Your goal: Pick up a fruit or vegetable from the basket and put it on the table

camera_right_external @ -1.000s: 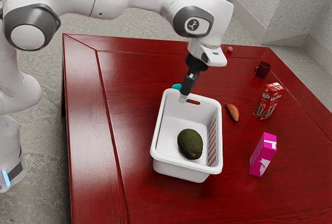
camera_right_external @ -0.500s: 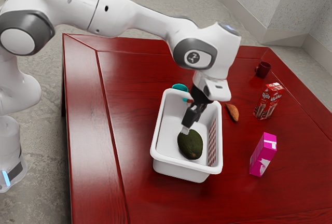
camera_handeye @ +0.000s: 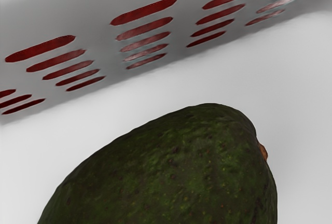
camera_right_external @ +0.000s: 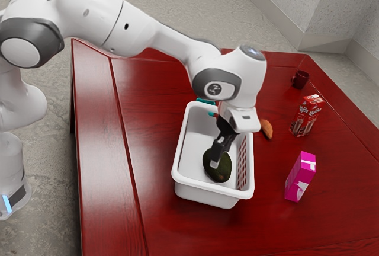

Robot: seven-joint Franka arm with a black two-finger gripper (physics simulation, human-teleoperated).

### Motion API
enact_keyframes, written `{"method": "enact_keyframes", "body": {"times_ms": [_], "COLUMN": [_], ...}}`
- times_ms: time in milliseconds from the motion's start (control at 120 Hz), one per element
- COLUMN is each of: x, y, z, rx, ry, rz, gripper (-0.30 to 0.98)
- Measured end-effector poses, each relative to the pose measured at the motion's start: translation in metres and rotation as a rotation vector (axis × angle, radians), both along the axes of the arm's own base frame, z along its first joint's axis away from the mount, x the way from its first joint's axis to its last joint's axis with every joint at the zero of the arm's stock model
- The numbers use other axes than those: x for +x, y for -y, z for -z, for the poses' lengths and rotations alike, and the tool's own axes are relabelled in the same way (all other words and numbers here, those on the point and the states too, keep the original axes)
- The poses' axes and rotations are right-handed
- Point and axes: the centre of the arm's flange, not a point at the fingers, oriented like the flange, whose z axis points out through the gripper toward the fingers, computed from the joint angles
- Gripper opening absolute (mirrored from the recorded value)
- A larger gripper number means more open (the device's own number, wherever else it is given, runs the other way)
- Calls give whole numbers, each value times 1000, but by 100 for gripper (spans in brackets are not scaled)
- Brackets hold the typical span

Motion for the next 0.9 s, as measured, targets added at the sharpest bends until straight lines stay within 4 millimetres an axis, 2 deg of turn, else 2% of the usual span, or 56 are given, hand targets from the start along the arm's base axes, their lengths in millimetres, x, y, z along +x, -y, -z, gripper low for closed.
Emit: {"method": "enact_keyframes", "body": {"times_ms": [900], "x": [-1], "y": [-8], "z": [41], "rx": [-5], "ry": [32], "rz": [-39], "gripper": [69]}}
